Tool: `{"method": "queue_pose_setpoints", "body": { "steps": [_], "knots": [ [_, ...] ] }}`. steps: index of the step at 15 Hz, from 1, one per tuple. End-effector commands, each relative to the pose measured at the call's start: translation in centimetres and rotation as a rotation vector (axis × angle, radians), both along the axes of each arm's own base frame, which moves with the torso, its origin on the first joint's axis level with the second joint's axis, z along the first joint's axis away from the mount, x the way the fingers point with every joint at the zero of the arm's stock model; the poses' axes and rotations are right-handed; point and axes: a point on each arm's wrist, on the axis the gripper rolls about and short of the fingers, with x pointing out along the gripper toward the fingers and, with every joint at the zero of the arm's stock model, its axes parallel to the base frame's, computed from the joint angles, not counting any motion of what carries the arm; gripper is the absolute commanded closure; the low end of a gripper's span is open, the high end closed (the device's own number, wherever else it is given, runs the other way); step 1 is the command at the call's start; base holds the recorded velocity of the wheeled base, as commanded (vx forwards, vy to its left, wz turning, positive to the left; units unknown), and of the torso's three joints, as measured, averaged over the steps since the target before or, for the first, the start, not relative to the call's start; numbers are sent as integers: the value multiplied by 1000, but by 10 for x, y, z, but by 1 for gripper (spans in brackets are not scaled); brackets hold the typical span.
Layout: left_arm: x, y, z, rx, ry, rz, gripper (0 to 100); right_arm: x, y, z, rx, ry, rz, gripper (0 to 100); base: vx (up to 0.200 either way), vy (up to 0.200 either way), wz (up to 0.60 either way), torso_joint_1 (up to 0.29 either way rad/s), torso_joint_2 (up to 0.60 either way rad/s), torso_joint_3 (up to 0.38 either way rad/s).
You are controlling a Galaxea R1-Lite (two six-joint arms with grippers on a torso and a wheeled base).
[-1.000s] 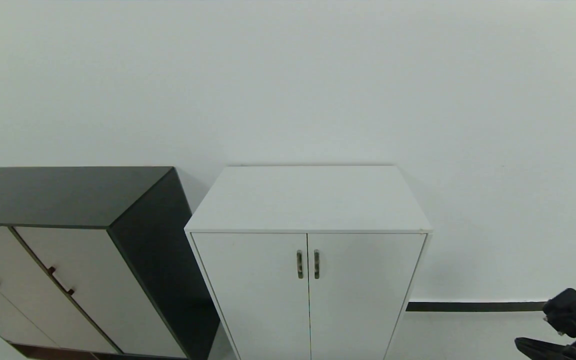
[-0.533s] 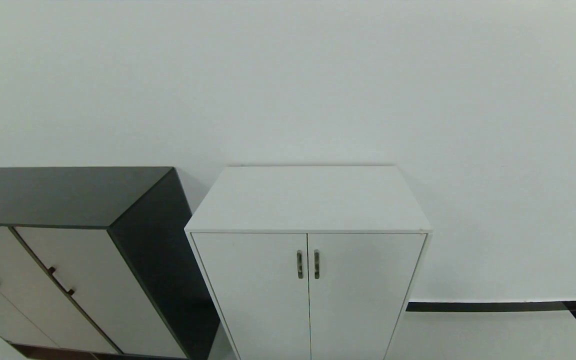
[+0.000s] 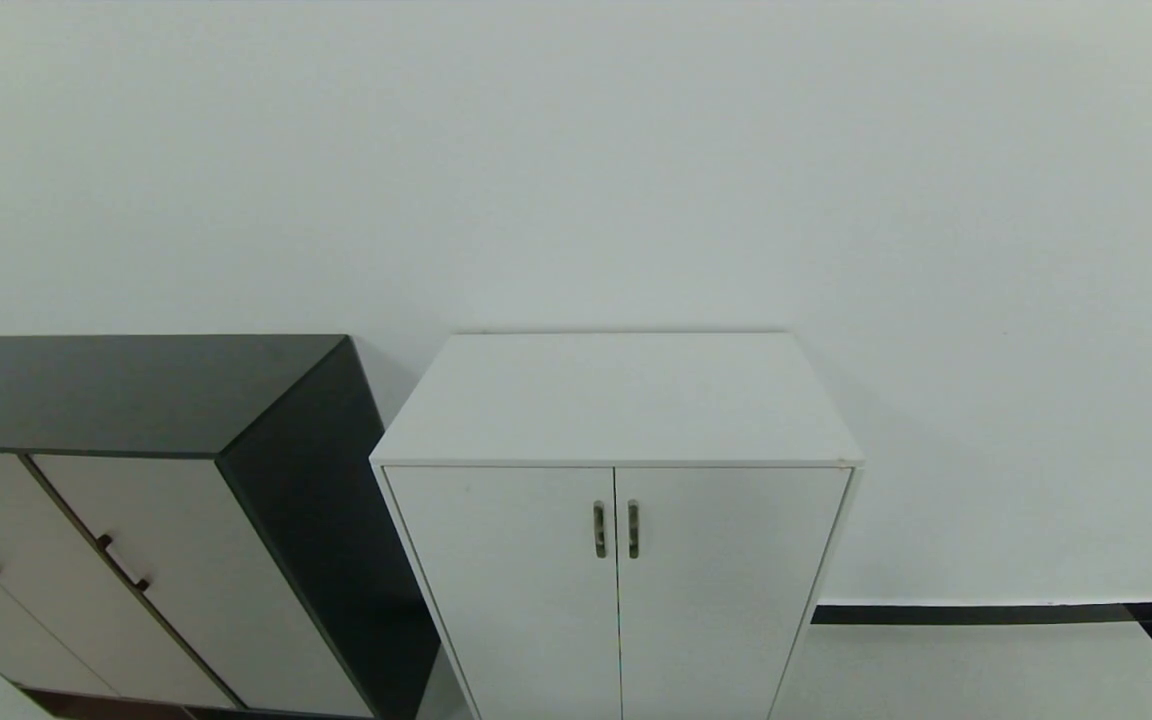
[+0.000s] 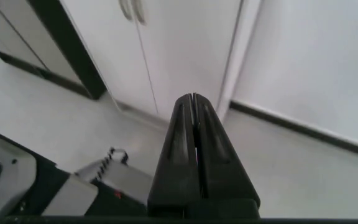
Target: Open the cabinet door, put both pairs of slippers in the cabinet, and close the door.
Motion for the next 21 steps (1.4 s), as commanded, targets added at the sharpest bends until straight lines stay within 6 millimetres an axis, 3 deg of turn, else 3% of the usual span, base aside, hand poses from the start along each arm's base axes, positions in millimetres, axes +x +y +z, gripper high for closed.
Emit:
{"method": "queue_pose_setpoints", "body": {
  "steps": [1,4,7,8,10,12,14,15,16,19,21],
  "knots": [
    [0,0,0,-1,2,0,100,-4,0,-4,2,-116,73,100,0,0,0,0,0,0],
    [0,0,0,-1,2,0,100,0,3,-5,-2,-82,23,100,0,0,0,0,0,0],
    [0,0,0,-3,2,0,100,-2,4,-5,-14,-125,-392,100,0,0,0,0,0,0],
    [0,0,0,-3,2,0,100,-6,5,-6,-11,-178,-441,100,0,0,0,0,0,0],
    [0,0,0,-6,2,1,100,-6,5,-6,12,-189,-441,100,0,0,0,0,0,0],
    [0,0,0,-6,2,1,100,-7,8,-6,40,-181,-239,100,0,0,0,0,0,0],
    [0,0,0,-9,2,1,100,-9,6,-6,59,-195,-226,100,0,0,0,0,0,0],
    [0,0,0,-9,2,1,100,-13,5,-7,92,-251,-304,100,0,0,0,0,0,0],
    [0,0,0,-7,2,1,100,-15,-3,-10,147,-255,-639,100,0,0,0,0,0,0],
    [0,0,0,-9,2,1,100,-14,1,-12,-9,-248,-456,100,0,0,0,0,0,0],
    [0,0,0,-9,2,1,100,-14,2,-12,-9,-249,-420,100,0,0,0,0,0,0]
  ]
}}
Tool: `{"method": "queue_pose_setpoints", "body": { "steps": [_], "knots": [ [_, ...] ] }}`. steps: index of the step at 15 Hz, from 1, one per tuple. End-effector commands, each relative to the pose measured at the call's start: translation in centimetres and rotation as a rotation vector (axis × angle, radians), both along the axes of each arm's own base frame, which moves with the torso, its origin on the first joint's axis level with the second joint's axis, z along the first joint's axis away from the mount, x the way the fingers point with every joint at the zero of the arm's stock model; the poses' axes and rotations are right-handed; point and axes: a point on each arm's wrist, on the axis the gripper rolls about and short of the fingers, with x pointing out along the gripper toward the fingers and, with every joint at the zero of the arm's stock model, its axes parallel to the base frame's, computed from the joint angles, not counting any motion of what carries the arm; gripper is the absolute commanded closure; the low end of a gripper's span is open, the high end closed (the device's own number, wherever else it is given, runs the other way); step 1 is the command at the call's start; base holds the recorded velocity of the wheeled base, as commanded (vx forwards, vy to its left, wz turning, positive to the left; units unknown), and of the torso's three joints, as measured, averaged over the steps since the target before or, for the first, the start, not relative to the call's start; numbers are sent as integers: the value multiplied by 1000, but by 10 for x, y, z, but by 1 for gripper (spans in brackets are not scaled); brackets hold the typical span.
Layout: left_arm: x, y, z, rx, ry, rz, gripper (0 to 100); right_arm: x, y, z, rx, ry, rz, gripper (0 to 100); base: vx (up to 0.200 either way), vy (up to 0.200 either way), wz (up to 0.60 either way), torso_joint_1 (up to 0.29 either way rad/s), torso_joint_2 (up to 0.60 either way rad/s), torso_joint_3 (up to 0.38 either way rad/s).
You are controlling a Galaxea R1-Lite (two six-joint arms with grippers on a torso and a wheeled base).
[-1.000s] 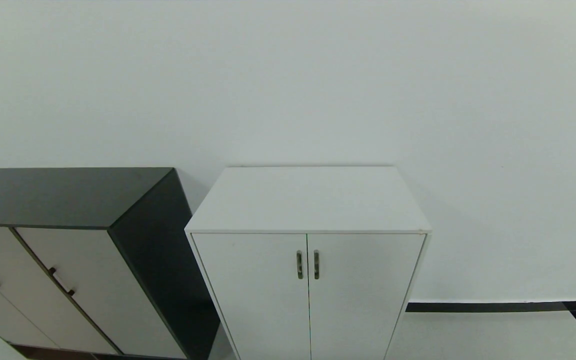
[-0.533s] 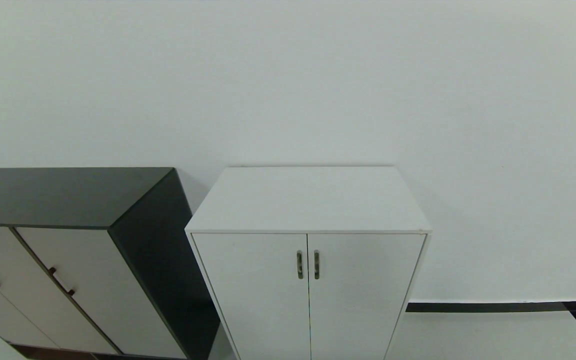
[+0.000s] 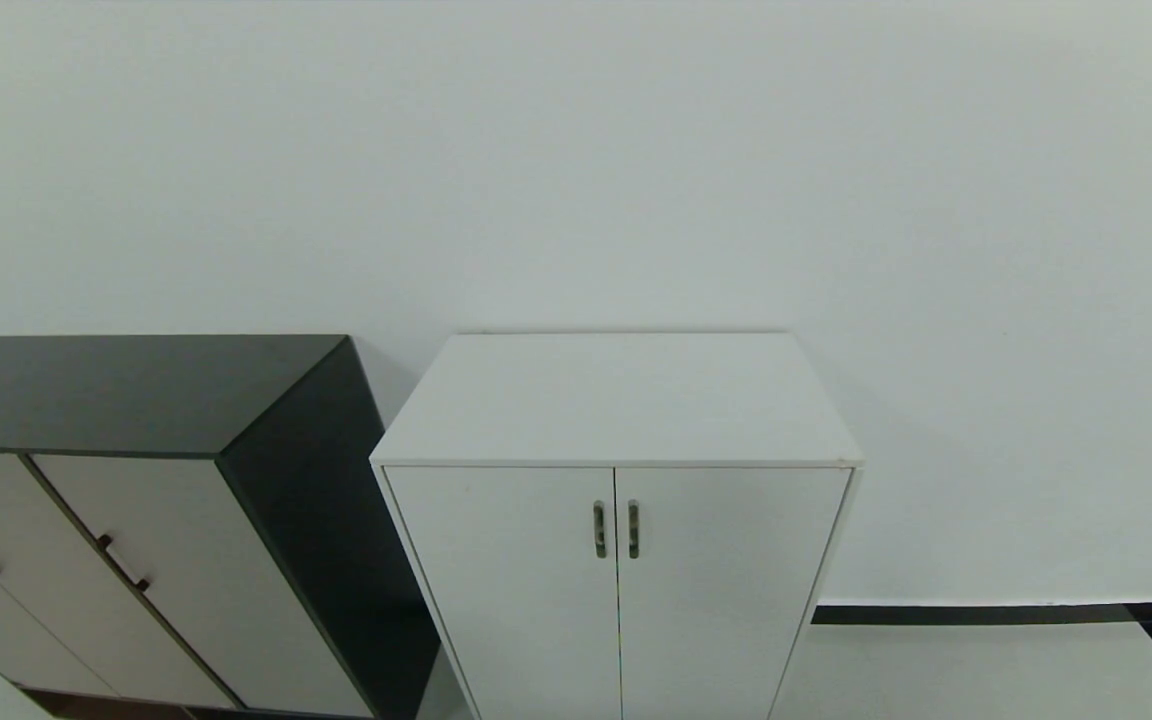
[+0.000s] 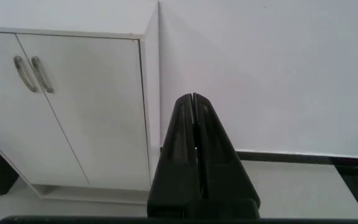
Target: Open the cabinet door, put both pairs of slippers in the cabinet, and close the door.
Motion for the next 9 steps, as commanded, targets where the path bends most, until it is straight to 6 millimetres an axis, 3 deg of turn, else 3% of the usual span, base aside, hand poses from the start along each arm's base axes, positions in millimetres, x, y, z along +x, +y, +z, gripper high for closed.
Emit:
{"method": "queue_pose_setpoints", "body": {
  "steps": [1,9],
  "knots": [
    [0,0,0,0,1,0,100,0,0,-1,60,7,0,100,0,0,0,0,0,0],
    [0,0,0,2,1,0,100,0,0,-1,81,7,-3,100,0,0,0,0,0,0]
  ]
}}
